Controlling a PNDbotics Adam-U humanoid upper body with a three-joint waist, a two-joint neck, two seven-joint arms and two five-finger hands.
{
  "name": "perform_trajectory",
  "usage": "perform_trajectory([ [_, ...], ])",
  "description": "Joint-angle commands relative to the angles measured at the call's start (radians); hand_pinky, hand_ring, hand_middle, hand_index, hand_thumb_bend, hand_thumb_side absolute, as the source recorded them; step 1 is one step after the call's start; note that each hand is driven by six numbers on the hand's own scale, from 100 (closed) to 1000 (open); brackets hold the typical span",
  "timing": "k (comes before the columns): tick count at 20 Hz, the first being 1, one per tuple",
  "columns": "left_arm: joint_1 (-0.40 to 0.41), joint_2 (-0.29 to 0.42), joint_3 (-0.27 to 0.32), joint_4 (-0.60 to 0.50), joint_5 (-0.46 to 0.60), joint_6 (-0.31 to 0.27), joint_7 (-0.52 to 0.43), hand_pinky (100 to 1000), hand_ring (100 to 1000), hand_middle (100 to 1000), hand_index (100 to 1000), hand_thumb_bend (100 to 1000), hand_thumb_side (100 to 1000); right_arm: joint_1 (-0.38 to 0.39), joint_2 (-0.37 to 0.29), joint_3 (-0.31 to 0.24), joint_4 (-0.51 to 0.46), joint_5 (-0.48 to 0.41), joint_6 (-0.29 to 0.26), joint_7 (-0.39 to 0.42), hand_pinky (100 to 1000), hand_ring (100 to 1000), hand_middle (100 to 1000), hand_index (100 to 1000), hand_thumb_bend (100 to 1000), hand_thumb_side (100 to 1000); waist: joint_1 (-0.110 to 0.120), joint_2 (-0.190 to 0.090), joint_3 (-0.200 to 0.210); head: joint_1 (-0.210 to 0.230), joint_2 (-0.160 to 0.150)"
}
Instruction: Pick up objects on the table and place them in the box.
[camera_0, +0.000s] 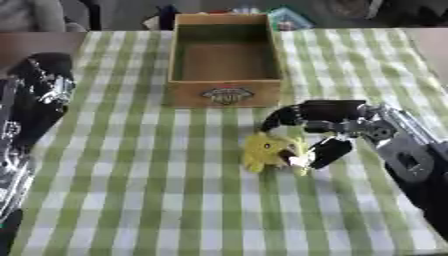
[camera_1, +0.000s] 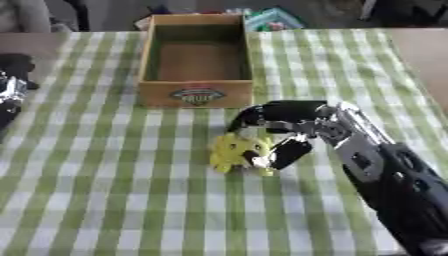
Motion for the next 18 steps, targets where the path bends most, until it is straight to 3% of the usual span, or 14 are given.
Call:
perform_trajectory([
  [1, -0.015, 0.011, 0.001, -0.017, 0.000, 0.000, -0.001, 655, 781, 711, 677, 100, 420, -0.007, -0.019, 0.000, -0.030, 0.048, -0.103, 0.086, 765, 832, 886, 940, 100, 562, 0.000, -0.016, 0.000, -0.003, 0.003],
  [4, -0.016, 0.010, 0.001, -0.017, 0.001, 0.000, -0.002, 656, 781, 712, 677, 100, 420, -0.004, -0.018, 0.002, -0.030, 0.075, -0.119, 0.077, 731, 797, 865, 926, 100, 519, -0.001, -0.017, 0.000, -0.003, 0.002],
  [6, -0.016, 0.010, 0.001, -0.018, 0.001, 0.000, -0.002, 656, 781, 712, 677, 100, 422, -0.002, -0.015, 0.003, -0.027, 0.092, -0.126, 0.064, 678, 749, 828, 898, 100, 435, -0.001, -0.017, 0.000, -0.003, 0.002],
  [7, -0.016, 0.009, 0.001, -0.017, 0.001, 0.000, -0.002, 656, 781, 712, 677, 100, 423, -0.001, -0.014, 0.003, -0.025, 0.101, -0.129, 0.053, 625, 698, 798, 875, 100, 387, -0.001, -0.016, 0.000, -0.003, 0.002],
  [11, -0.016, 0.008, 0.001, -0.017, 0.001, 0.000, -0.001, 657, 782, 712, 677, 100, 425, 0.003, -0.008, 0.001, -0.009, 0.139, -0.135, -0.016, 479, 536, 694, 781, 100, 362, -0.001, -0.015, 0.000, -0.005, 0.002],
  [14, -0.015, 0.008, 0.001, -0.017, 0.001, 0.001, 0.000, 657, 782, 712, 677, 100, 428, 0.004, -0.006, -0.002, 0.000, 0.162, -0.138, -0.095, 313, 383, 525, 627, 100, 313, -0.001, -0.014, -0.001, -0.005, 0.002],
  [15, -0.015, 0.008, 0.001, -0.017, 0.001, 0.001, 0.000, 657, 782, 712, 677, 100, 428, 0.004, -0.006, -0.002, 0.003, 0.169, -0.138, -0.122, 304, 373, 516, 617, 100, 310, -0.002, -0.014, -0.001, -0.005, 0.002],
  [16, -0.016, 0.008, 0.001, -0.017, 0.001, 0.000, -0.001, 657, 782, 712, 677, 100, 428, 0.004, -0.005, -0.002, 0.006, 0.174, -0.139, -0.148, 214, 278, 428, 514, 100, 291, -0.002, -0.014, -0.002, -0.005, 0.002],
  [18, -0.016, 0.007, 0.001, -0.017, 0.002, 0.000, -0.001, 657, 782, 712, 677, 100, 430, 0.003, -0.005, -0.001, 0.011, 0.180, -0.139, -0.191, 150, 221, 348, 431, 100, 274, -0.002, -0.014, -0.002, -0.005, 0.001],
])
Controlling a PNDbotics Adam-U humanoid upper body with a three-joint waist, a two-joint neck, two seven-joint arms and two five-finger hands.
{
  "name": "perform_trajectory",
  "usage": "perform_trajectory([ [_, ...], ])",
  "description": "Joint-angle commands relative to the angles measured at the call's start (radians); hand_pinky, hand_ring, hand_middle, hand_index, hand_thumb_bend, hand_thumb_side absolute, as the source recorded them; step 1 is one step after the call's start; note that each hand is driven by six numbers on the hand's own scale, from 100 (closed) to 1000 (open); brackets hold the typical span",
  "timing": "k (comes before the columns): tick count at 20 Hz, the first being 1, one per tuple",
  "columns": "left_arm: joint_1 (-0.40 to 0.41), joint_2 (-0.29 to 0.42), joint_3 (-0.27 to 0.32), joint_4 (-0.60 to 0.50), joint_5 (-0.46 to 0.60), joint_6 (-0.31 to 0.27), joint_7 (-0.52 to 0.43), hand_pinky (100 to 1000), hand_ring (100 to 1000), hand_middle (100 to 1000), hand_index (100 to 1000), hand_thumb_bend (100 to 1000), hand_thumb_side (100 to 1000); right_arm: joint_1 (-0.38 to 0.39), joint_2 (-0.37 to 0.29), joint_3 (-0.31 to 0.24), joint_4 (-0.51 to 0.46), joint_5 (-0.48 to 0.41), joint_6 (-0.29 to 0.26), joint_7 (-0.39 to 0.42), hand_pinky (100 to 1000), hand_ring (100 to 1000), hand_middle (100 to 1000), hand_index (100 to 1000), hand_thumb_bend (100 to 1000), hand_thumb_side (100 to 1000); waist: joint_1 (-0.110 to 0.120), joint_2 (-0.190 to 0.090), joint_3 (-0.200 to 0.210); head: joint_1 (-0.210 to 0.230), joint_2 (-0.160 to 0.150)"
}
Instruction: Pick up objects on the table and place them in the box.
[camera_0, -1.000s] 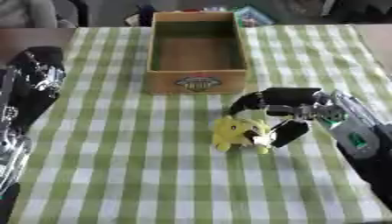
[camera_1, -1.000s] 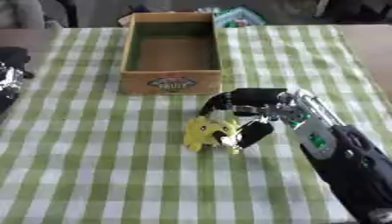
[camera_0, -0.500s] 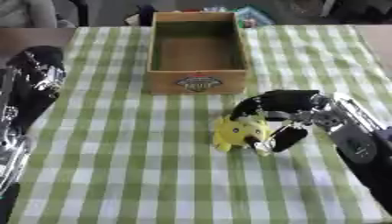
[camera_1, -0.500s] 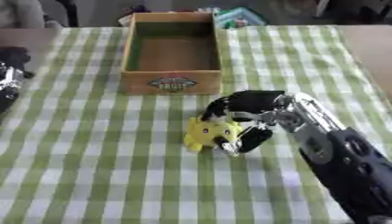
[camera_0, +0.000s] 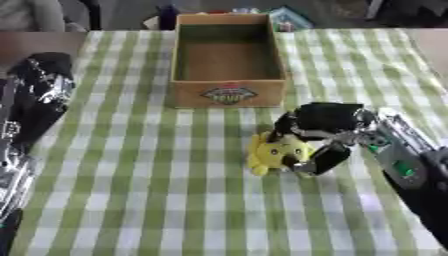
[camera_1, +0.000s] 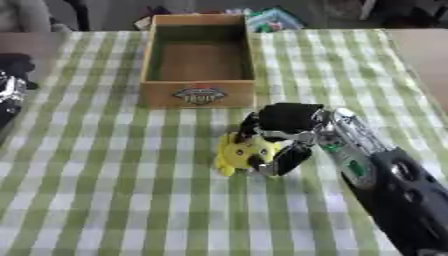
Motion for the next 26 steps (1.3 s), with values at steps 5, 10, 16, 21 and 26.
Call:
perform_trajectory([
  [5, -0.015, 0.008, 0.002, -0.017, 0.002, 0.000, 0.000, 658, 782, 713, 677, 100, 429, -0.016, -0.025, -0.015, -0.009, -0.031, -0.001, -0.071, 118, 200, 261, 331, 100, 257, 0.000, -0.016, -0.004, -0.003, 0.001],
  [10, -0.013, 0.010, 0.003, -0.018, 0.003, 0.000, 0.000, 658, 782, 713, 677, 100, 429, -0.038, -0.062, -0.035, -0.082, -0.146, 0.035, -0.032, 122, 195, 231, 288, 100, 247, -0.004, -0.020, -0.007, -0.001, 0.002],
  [16, -0.013, 0.013, 0.002, -0.021, 0.004, 0.000, -0.001, 659, 782, 712, 677, 100, 423, -0.078, -0.117, -0.060, -0.154, -0.250, 0.072, 0.006, 125, 196, 228, 267, 100, 247, -0.010, -0.027, -0.007, 0.000, 0.004],
  [21, -0.024, 0.010, -0.003, -0.027, 0.008, 0.000, -0.006, 659, 782, 712, 677, 100, 418, -0.131, -0.145, -0.094, -0.113, -0.273, 0.095, -0.032, 123, 195, 225, 250, 100, 241, -0.017, -0.031, 0.013, -0.004, 0.001],
  [26, -0.046, -0.004, -0.012, -0.032, 0.014, 0.000, -0.017, 659, 782, 711, 677, 100, 410, -0.215, -0.124, -0.135, 0.045, -0.243, 0.107, -0.124, 113, 190, 223, 251, 100, 228, -0.021, -0.033, 0.050, -0.015, -0.004],
])
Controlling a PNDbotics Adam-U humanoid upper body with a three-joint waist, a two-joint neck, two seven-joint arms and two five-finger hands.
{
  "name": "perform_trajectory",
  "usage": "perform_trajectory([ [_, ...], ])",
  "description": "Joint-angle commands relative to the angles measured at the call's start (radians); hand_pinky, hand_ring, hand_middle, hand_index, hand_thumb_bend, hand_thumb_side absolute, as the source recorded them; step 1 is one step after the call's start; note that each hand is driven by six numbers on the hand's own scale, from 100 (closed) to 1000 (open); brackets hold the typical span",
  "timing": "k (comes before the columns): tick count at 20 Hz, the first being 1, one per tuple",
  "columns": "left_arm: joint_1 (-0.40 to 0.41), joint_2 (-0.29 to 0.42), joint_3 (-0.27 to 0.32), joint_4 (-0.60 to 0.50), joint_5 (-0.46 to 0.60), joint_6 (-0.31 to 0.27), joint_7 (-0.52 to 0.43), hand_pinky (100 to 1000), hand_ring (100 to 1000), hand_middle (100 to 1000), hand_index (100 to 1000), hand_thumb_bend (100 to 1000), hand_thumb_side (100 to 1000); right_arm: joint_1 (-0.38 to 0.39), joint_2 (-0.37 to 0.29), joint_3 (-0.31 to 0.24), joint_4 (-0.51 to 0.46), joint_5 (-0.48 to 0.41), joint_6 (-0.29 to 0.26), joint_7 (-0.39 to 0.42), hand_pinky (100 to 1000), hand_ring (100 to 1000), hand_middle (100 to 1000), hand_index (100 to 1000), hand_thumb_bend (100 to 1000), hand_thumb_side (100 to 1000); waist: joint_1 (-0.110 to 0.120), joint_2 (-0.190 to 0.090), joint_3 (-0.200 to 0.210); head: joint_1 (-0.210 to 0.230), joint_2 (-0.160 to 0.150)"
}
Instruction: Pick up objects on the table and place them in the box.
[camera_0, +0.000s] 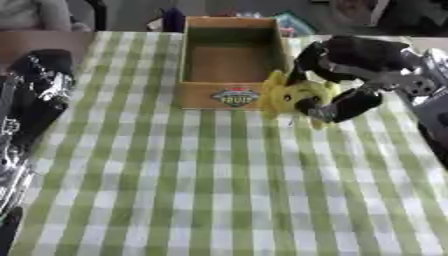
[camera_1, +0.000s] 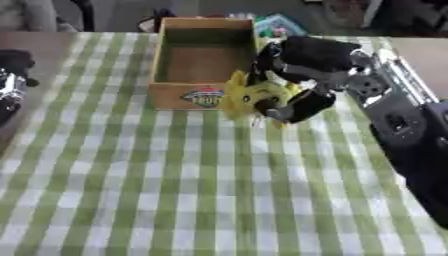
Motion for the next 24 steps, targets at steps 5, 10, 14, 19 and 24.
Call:
perform_trajectory([
  [5, -0.057, -0.021, -0.022, -0.030, 0.016, -0.001, -0.026, 659, 781, 710, 677, 100, 409, -0.120, 0.018, -0.084, 0.261, 0.109, 0.012, -0.131, 109, 188, 223, 253, 100, 222, -0.004, -0.014, 0.069, -0.035, -0.023],
  [10, -0.088, -0.054, -0.045, -0.034, 0.026, 0.000, -0.051, 659, 781, 710, 677, 100, 409, -0.170, 0.018, -0.135, 0.402, 0.215, 0.026, -0.214, 111, 190, 225, 256, 100, 221, -0.016, -0.010, 0.148, -0.065, -0.050],
  [14, -0.109, -0.070, -0.060, -0.037, 0.033, 0.001, -0.067, 659, 781, 709, 677, 100, 405, -0.192, 0.016, -0.164, 0.487, 0.283, 0.038, -0.279, 118, 195, 232, 266, 100, 224, -0.025, -0.007, 0.202, -0.097, -0.067],
  [19, -0.136, -0.093, -0.077, -0.043, 0.043, 0.001, -0.086, 660, 781, 709, 677, 100, 401, -0.200, 0.033, -0.173, 0.570, 0.349, 0.031, -0.311, 180, 235, 264, 303, 100, 237, -0.027, 0.002, 0.252, -0.145, -0.081],
  [24, -0.151, -0.102, -0.091, -0.051, 0.051, 0.001, -0.103, 660, 781, 709, 677, 100, 396, -0.209, 0.055, -0.191, 0.663, 0.418, 0.037, -0.332, 366, 402, 383, 442, 100, 250, -0.020, 0.011, 0.294, -0.194, -0.089],
])
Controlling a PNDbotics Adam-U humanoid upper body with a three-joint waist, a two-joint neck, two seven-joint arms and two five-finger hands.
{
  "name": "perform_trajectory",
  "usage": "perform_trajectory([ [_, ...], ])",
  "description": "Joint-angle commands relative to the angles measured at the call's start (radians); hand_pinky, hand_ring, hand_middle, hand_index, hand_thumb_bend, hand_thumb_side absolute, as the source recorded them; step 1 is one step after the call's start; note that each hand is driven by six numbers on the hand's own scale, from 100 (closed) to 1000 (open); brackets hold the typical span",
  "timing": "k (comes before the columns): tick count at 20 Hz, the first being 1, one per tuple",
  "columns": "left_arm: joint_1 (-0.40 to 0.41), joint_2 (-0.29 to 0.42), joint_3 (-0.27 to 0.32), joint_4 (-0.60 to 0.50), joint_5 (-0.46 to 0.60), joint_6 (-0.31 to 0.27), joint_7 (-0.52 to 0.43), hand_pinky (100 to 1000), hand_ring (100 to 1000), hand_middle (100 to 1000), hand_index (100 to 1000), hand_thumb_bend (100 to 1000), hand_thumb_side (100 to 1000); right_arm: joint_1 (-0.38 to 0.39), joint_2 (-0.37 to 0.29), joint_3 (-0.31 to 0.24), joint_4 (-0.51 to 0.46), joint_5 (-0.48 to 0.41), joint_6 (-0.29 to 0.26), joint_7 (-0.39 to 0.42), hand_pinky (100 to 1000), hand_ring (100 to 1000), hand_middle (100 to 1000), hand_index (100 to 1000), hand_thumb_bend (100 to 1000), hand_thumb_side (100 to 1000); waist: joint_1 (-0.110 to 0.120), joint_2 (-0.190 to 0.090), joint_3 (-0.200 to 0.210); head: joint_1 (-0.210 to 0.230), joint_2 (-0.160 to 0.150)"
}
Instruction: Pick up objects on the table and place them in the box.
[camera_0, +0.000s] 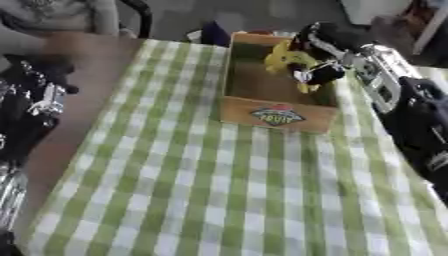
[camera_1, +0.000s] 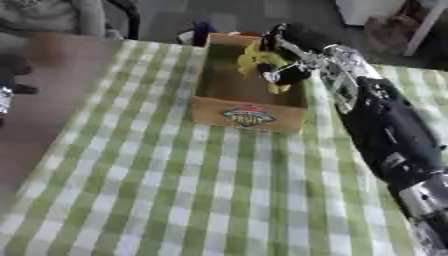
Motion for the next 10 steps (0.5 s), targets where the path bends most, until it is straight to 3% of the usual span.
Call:
perform_trajectory([
  [1, -0.022, 0.001, -0.004, -0.024, 0.007, -0.001, -0.010, 660, 782, 710, 677, 100, 399, -0.033, -0.003, -0.019, 0.046, 0.053, 0.005, -0.026, 492, 539, 531, 593, 100, 267, 0.009, -0.014, 0.007, -0.028, -0.016],
  [2, -0.023, 0.000, -0.004, -0.025, 0.008, 0.000, -0.010, 660, 782, 710, 677, 100, 399, -0.035, 0.001, -0.020, 0.056, 0.073, 0.005, -0.036, 510, 558, 554, 614, 100, 270, 0.010, -0.013, 0.008, -0.033, -0.016],
  [3, -0.023, -0.001, -0.005, -0.026, 0.009, 0.000, -0.012, 661, 782, 710, 678, 100, 400, -0.037, 0.005, -0.019, 0.063, 0.094, 0.006, -0.043, 652, 726, 748, 763, 100, 293, 0.011, -0.012, 0.009, -0.037, -0.016],
  [5, -0.023, -0.002, -0.007, -0.025, 0.009, 0.000, -0.014, 661, 782, 710, 678, 100, 401, -0.039, 0.010, -0.019, 0.070, 0.129, 0.009, -0.044, 811, 869, 900, 885, 100, 321, 0.012, -0.011, 0.006, -0.040, -0.016],
  [7, -0.022, -0.003, -0.007, -0.025, 0.009, 0.001, -0.014, 661, 782, 710, 677, 100, 402, -0.039, 0.011, -0.020, 0.063, 0.148, 0.015, -0.036, 868, 923, 958, 931, 100, 328, 0.012, -0.011, 0.001, -0.038, -0.017],
  [10, -0.019, 0.000, -0.006, -0.023, 0.008, 0.001, -0.014, 661, 783, 711, 678, 100, 405, -0.036, 0.010, -0.023, 0.038, 0.143, 0.026, -0.048, 869, 923, 967, 948, 100, 323, 0.013, -0.012, -0.011, -0.028, -0.015],
])
